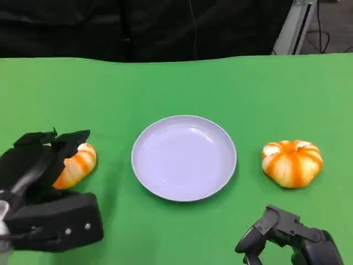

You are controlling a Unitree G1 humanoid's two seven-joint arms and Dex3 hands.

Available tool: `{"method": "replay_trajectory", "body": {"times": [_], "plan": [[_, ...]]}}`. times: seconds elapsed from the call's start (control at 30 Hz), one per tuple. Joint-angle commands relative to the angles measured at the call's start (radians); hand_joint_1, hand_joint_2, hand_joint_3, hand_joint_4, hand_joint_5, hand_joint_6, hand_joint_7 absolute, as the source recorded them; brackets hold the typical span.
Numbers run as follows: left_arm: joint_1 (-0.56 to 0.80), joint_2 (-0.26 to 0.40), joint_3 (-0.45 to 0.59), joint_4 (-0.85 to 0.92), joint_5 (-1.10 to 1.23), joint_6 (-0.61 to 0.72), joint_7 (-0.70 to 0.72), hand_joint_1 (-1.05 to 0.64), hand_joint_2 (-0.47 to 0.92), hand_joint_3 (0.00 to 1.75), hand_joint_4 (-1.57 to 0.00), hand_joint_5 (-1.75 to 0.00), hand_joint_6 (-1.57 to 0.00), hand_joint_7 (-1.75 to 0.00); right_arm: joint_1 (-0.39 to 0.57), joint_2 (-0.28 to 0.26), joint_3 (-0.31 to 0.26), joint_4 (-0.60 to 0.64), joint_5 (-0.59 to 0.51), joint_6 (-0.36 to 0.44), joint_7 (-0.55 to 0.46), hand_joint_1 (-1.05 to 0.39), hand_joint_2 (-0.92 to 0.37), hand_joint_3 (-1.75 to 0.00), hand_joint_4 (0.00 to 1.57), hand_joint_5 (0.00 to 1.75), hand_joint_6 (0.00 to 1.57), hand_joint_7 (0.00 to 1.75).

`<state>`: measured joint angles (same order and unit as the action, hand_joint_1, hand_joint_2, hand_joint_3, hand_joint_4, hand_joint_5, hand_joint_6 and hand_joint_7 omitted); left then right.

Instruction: Grasp the bread from the table and place it into the plate.

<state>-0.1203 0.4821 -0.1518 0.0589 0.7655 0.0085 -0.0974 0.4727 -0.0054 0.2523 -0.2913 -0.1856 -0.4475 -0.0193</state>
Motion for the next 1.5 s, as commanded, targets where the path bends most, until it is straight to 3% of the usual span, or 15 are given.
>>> {"method": "replay_trajectory", "body": {"times": [0.03, 0.23, 0.4, 0.6, 0.63, 0.67, 0.7, 0.73, 0.8, 0.9, 0.93, 0.97, 1.0, 1.1, 1.5], "plan": [[-0.111, -0.019, -0.066, 0.171, 0.057, 0.054, 0.041, -0.59, 0.92, 0.03, 0.0, -0.22, -0.18, 0.0, 0.007, -0.005, -0.006, -0.008, 0.011, 0.001, -0.002, -0.09, -0.37, -1.25, 0.71, 1.61, 0.78, 1.29], [-0.29, -0.074, -0.159, 0.511, 0.067, 0.067, 0.103, -0.56, 0.92, 0.01, -0.02, -0.22, -0.2, -0.01, 0.012, -0.003, -0.004, -0.013, 0.006, 0.003, -0.006, -0.1, -0.37, -1.26, 0.71, 1.6, 0.78, 1.28], [-0.41, -0.113, -0.222, 0.783, 0.043, 0.03, 0.129, -0.48, 0.92, 0.05, -0.17, -0.25, -0.27, -0.03, 0.018, -0.003, -0.003, -0.015, 0.002, -0.002, -0.008, -0.11, -0.36, -1.26, 0.71, 1.6, 0.79, 1.28], [-0.457, -0.136, -0.236, 0.968, -0.024, -0.077, 0.203, -0.34, 0.92, 0.12, -0.63, -0.14, -0.63, -0.05, 0.023, -0.003, -0.001, -0.017, -0.004, -0.006, -0.011, -0.12, -0.37, -1.26, 0.71, 1.59, 0.79, 1.28], [-0.455, -0.135, -0.236, 0.976, -0.033, -0.102, 0.229, -0.28, 0.92, 0.08, -0.83, -0.75, -0.98, -0.11, 0.023, -0.003, -0.001, -0.018, -0.003, -0.006, -0.011, -0.1, -0.37, -1.26, 0.71, 1.59, 0.79, 1.28], [-0.451, -0.131, -0.237, 0.979, -0.04, -0.128, 0.257, -0.25, 0.92, 0.06, -0.86, -1.14, -1.14, -0.12, 0.023, -0.003, -0.001, -0.019, -0.003, -0.006, -0.011, -0.1, -0.37, -1.27, 0.72, 1.59, 0.8, 1.27], [-0.446, -0.127, -0.234, 0.979, -0.049, -0.156, 0.292, -0.23, 0.92, 0.05, -0.86, -1.36, -1.22, -0.13, 0.022, -0.002, 0.001, -0.02, -0.004, -0.005, -0.011, -0.09, -0.36, -1.28, 0.72, 1.59, 0.8, 1.27], [-0.445, -0.124, -0.234, 0.982, -0.055, -0.173, 0.314, -0.22, 0.92, 0.06, -0.85, -1.53, -1.23, -0.23, 0.022, -0.001, 0.002, -0.02, -0.005, -0.004, -0.011, -0.09, -0.36, -1.28, 0.72, 1.59, 0.8, 1.28], [-0.447, -0.121, -0.238, 0.991, -0.064, -0.193, 0.339, -0.21, 0.92, 0.06, -0.84, -1.67, -1.05, -0.67, 0.021, 0.0, 0.002, -0.02, -0.007, -0.002, -0.012, -0.09, -0.36, -1.29, 0.72, 1.59, 0.8, 1.28], [-0.444, -0.109, -0.232, 0.971, -0.086, -0.228, 0.367, -0.21, 0.92, 0.06, -0.84, -1.7, -0.98, -0.83, 0.017, 0.001, 0.003, -0.015, -0.006, -0.003, -0.011, -0.09, -0.36, -1.29, 0.72, 1.59, 0.79, 1.28], [-0.437, -0.099, -0.223, 0.94, -0.096, -0.259, 0.397, -0.18, 0.91, 0.1, -0.81, -1.73, -0.77, -1.35, 0.014, 0.0, 0.003, -0.012, -0.006, -0.002, -0.011, -0.09, -0.36, -1.29, 0.72, 1.6, 0.79, 1.28], [-0.432, -0.089, -0.217, 0.911, -0.102, -0.283, 0.42, -0.17, 0.88, 0.21, -0.82, -1.74, -0.71, -1.52, 0.012, 0.0, 0.002, -0.009, -0.007, -0.001, -0.011, -0.09, -0.36, -1.29, 0.71, 1.6, 0.79, 1.28], [-0.425, -0.08, -0.214, 0.883, -0.106, -0.304, 0.438, -0.17, 0.73, 0.57, -0.84, -1.74, -0.68, -1.64, 0.012, 0.0, 0.0, -0.008, -0.005, -0.001, -0.011, -0.08, -0.36, -1.29, 0.71, 1.6, 0.79, 1.28], [-0.413, -0.063, -0.206, 0.822, -0.111, -0.323, 0.448, -0.17, 0.58, 0.93, -0.86, -1.75, -0.65, -1.73, 0.015, -0.001, -0.002, -0.012, 0.001, 0.002, -0.011, -0.09, -0.35, -1.29, 0.71, 1.6, 0.79, 1.28], [-0.398, -0.066, -0.155, 0.632, -0.11, -0.401, 0.545, -0.14, 0.38, 1.25, -0.89, -1.75, -0.71, -1.74, 0.007, 0.005, 0.0, -0.012, -0.009, 0.004, -0.015, -0.1, -0.34, -1.29, 0.72, 1.6, 0.79, 1.29]]}}
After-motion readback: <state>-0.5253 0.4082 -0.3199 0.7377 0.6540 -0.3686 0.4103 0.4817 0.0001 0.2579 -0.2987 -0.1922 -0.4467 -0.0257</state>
